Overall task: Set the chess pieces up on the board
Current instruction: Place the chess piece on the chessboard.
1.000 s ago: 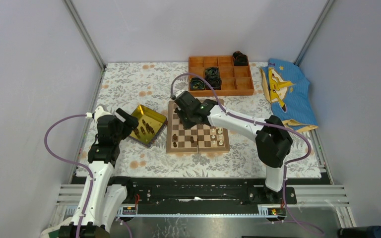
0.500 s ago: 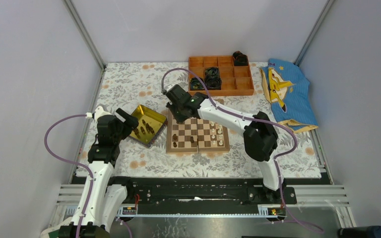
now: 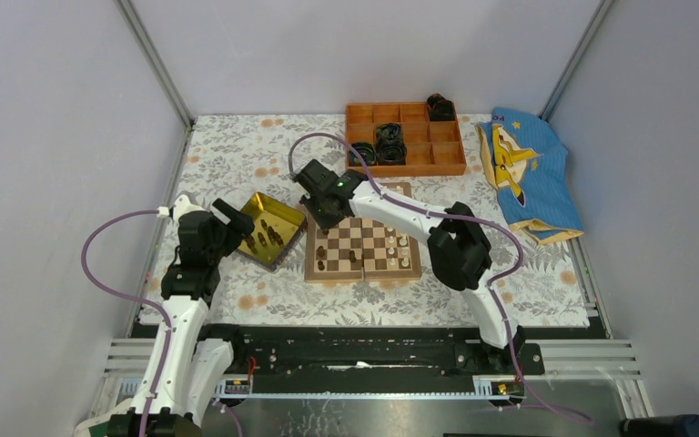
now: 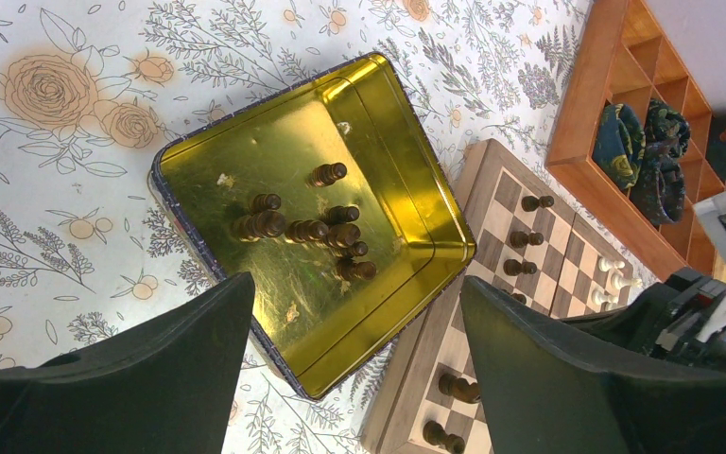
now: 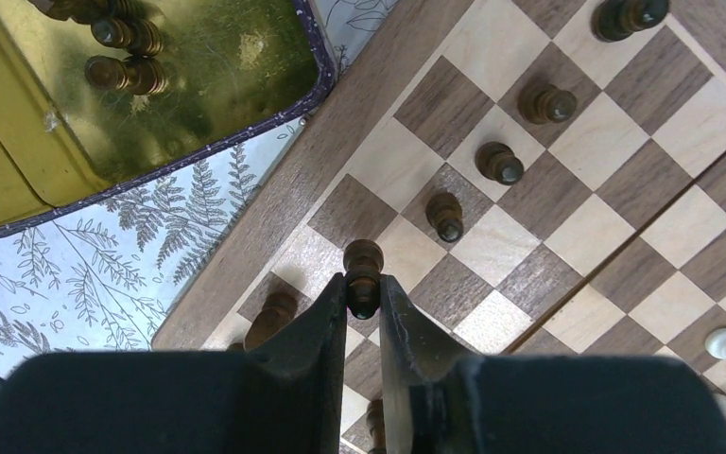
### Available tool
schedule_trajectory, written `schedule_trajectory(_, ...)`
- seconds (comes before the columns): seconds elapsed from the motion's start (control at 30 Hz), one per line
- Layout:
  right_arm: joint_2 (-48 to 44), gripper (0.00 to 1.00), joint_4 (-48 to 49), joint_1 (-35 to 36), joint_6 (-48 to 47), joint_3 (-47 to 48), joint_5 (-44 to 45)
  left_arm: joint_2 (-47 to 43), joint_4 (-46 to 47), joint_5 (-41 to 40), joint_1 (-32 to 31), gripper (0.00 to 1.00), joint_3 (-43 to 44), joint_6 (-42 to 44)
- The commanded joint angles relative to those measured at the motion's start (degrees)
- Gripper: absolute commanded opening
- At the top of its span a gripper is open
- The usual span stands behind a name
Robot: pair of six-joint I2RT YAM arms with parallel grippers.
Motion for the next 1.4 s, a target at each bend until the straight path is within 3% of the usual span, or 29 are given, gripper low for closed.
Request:
schedule_trajectory(0.0, 1.2, 0.08, -1.9, 1.2, -1.1, 3.4, -1.3, -0.4, 2.5, 0.1, -0.4, 0.88, -0.3, 0.1)
schedule_trajectory(1.37, 5.1, 0.09, -5.6, 3.6, -1.5, 7.5, -1.7, -0.3, 2.6, 0.2, -0.4, 0.88, -0.3, 0.2)
